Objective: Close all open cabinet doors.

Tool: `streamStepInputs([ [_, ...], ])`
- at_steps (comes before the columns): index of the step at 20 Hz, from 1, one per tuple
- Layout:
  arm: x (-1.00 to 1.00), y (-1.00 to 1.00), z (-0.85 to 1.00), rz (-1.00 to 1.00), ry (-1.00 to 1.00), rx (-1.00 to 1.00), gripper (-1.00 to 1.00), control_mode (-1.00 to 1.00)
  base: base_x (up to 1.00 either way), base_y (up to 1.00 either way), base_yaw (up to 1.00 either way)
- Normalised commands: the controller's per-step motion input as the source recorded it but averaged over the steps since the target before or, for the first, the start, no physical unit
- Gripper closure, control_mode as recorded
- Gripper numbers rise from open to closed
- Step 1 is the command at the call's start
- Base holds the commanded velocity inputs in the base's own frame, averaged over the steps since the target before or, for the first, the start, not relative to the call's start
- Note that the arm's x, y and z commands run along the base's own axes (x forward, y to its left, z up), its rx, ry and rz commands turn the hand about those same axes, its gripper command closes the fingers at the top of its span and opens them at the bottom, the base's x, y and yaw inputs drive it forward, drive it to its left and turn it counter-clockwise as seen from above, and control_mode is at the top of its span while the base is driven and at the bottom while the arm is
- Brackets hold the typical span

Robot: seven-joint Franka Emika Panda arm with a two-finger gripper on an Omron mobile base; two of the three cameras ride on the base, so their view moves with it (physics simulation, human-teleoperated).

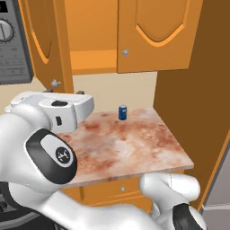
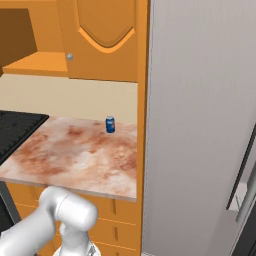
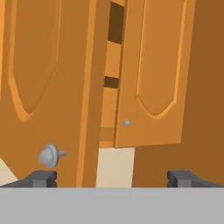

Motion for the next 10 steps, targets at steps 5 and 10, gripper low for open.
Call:
streamStepInputs([
  [5, 0.46, 0.25, 0.00, -0.01, 0.00, 0.00, -1.00, -1.00, 0.00, 0.00, 0.00],
  [10, 0.40, 0.17, 0.00, 0.00, 0.00, 0.00, -1.00, -1.00, 0.00, 0.00, 0.00],
])
